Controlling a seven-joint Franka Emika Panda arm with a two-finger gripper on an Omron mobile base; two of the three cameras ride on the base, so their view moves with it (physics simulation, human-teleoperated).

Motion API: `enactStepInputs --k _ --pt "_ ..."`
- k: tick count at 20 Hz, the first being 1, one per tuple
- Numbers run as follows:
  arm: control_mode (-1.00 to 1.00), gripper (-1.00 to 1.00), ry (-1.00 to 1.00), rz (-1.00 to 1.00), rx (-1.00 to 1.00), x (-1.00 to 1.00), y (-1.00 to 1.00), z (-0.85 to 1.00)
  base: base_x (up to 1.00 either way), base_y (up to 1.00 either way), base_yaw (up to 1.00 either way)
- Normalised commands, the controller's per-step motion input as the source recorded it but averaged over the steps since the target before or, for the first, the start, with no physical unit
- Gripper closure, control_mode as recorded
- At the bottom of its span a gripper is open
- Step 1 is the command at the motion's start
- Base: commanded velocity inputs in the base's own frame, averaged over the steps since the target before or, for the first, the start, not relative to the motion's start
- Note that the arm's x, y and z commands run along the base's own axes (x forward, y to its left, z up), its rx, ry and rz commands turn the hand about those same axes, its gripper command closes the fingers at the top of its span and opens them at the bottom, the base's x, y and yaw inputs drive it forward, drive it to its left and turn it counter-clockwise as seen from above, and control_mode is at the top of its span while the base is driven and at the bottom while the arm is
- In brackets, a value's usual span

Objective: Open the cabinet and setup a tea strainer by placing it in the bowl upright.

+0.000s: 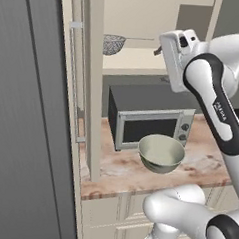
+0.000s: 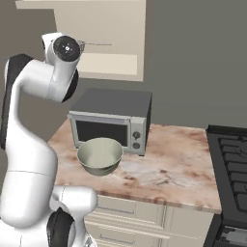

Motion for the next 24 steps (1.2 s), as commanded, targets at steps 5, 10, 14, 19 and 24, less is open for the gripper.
enactStepInputs --k 5,10,14,19,24 --pt "-1.0 -1.0 0.07 0.01 0.0 0.17 0.0 0.0 0.0 0.0 0.0" --pt "-1.0 -1.0 0.0 -0.02 0.0 0.26 0.0 0.0 0.0 0.0 0.0" --pt "-1.0 -1.0 -0.04 -0.1 0.01 0.42 0.0 0.0 0.0 0.0 0.0" --pt "-1.0 -1.0 0.06 -0.09 0.02 0.42 0.07 0.04 0.0 0.0 0.0" --pt "-1.0 -1.0 0.07 -0.03 -0.02 0.36 0.22 0.0 0.0 0.0 0.0"
